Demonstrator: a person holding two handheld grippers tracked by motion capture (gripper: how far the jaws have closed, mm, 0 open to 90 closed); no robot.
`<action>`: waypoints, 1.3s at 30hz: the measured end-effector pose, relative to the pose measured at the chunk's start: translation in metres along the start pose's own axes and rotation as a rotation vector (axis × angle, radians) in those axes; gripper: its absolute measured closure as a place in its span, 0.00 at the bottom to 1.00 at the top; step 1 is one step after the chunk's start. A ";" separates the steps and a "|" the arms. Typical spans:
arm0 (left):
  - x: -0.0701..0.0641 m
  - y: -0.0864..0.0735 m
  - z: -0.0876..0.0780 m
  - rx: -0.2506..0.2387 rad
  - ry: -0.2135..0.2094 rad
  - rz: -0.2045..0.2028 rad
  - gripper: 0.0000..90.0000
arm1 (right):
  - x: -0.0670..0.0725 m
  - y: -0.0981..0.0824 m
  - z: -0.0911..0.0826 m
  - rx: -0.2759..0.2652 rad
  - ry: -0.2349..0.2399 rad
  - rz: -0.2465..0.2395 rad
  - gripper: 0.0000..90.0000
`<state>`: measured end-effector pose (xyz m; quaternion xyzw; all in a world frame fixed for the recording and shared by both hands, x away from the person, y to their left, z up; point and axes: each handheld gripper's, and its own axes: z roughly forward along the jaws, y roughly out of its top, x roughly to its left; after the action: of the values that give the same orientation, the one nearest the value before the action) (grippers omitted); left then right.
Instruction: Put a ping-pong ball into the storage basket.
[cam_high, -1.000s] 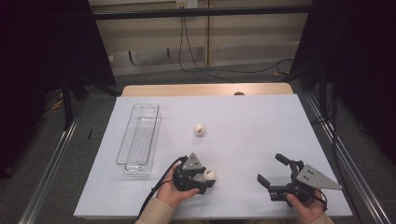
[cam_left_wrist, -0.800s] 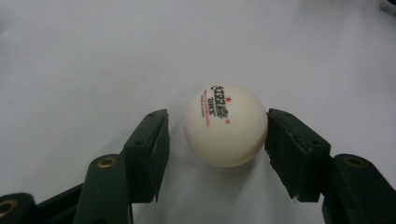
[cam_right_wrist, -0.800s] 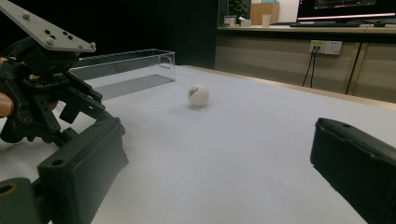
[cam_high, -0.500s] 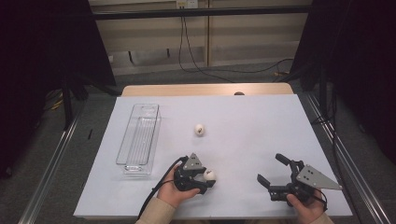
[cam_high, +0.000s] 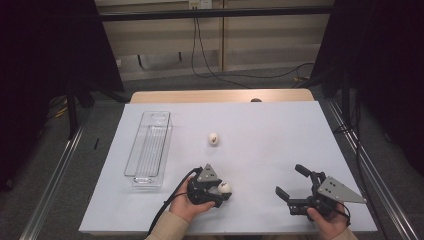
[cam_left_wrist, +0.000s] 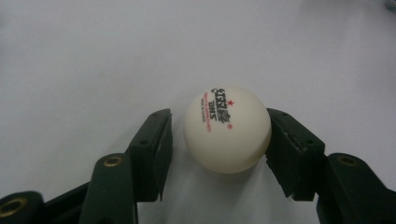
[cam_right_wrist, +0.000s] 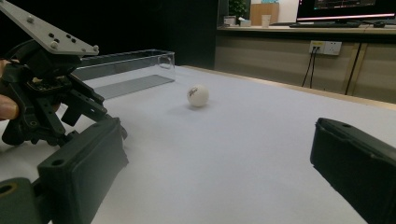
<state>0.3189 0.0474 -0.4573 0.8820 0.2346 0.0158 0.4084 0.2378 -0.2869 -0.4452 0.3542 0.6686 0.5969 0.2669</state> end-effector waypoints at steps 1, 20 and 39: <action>0.000 0.000 0.000 -0.003 0.001 -0.003 0.49 | 0.000 0.000 0.000 0.001 0.001 0.000 0.03; -0.001 0.000 0.000 -0.002 -0.002 -0.007 0.56 | 0.000 0.000 -0.001 -0.001 -0.001 -0.001 0.03; 0.002 0.003 -0.009 -0.019 -0.014 -0.052 0.57 | 0.000 0.001 -0.001 -0.001 -0.001 0.000 0.03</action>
<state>0.3202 0.0530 -0.4496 0.8718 0.2546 0.0012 0.4186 0.2375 -0.2878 -0.4444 0.3543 0.6683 0.5968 0.2676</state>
